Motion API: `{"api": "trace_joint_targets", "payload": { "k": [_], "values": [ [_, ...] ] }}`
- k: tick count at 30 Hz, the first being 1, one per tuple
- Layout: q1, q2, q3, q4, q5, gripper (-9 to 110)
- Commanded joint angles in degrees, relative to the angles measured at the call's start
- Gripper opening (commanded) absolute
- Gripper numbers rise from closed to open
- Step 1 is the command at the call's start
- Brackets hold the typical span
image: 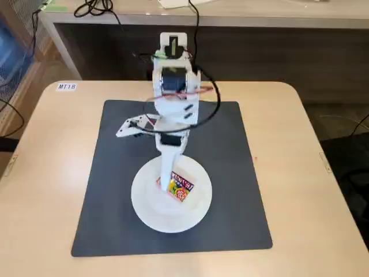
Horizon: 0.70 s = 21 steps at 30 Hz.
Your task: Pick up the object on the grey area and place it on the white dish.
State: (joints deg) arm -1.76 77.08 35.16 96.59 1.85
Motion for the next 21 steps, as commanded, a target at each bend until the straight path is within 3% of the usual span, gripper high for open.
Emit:
{"api": "trace_joint_targets", "payload": {
  "k": [1,2,8,14,21],
  "values": [
    [-2.29,10.46,-2.11,-0.53,-9.93,11],
    [-2.9,11.87,-1.05,0.0,-10.81,0],
    [-6.24,26.1,16.0,-7.21,-12.13,0],
    [-5.01,57.83,62.14,-37.27,-5.89,0],
    [-0.7,79.45,100.02,-48.34,-5.8,0]
  ]
}}
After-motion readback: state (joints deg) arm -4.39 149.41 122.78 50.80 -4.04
